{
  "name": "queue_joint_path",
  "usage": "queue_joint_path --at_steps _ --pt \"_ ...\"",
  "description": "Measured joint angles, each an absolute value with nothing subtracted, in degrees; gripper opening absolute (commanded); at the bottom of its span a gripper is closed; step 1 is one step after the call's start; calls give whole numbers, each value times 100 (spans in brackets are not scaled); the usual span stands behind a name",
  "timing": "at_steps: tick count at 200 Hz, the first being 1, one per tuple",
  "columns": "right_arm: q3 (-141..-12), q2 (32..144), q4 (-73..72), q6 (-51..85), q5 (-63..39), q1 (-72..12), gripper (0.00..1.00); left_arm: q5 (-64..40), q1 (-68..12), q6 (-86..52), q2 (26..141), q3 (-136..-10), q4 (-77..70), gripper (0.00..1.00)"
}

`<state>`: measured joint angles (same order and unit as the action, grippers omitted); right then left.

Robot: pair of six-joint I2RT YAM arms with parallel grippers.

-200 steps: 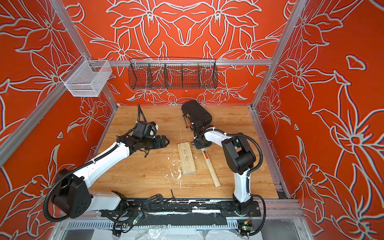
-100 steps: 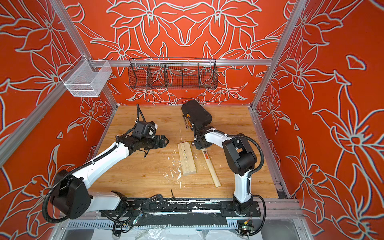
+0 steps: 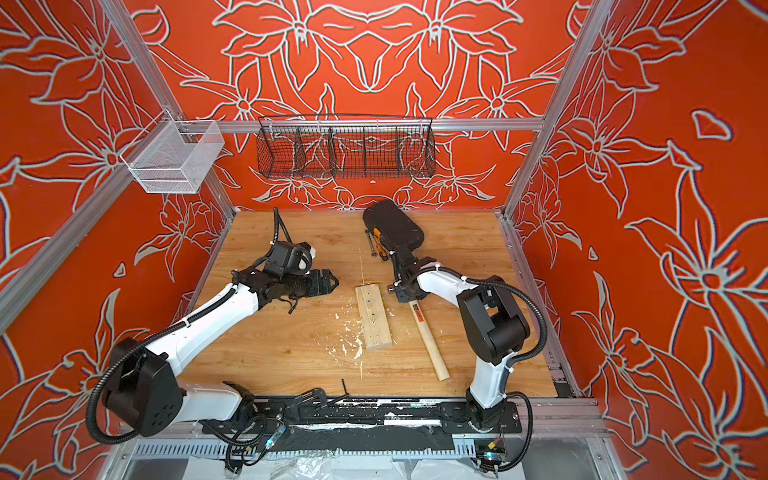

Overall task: Use a claw hammer to pull out a nail
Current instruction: Pick up the hammer at the center of the board.

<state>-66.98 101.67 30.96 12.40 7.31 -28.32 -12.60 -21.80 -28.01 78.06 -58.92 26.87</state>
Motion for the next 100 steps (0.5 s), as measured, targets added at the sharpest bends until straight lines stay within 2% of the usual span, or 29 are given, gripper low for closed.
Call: queue_joint_path --at_steps 100 --pt "-6696 9376 3404 1190 825 -2834 0 -1503 -2169 -2860 8123 -6230 2644 89"
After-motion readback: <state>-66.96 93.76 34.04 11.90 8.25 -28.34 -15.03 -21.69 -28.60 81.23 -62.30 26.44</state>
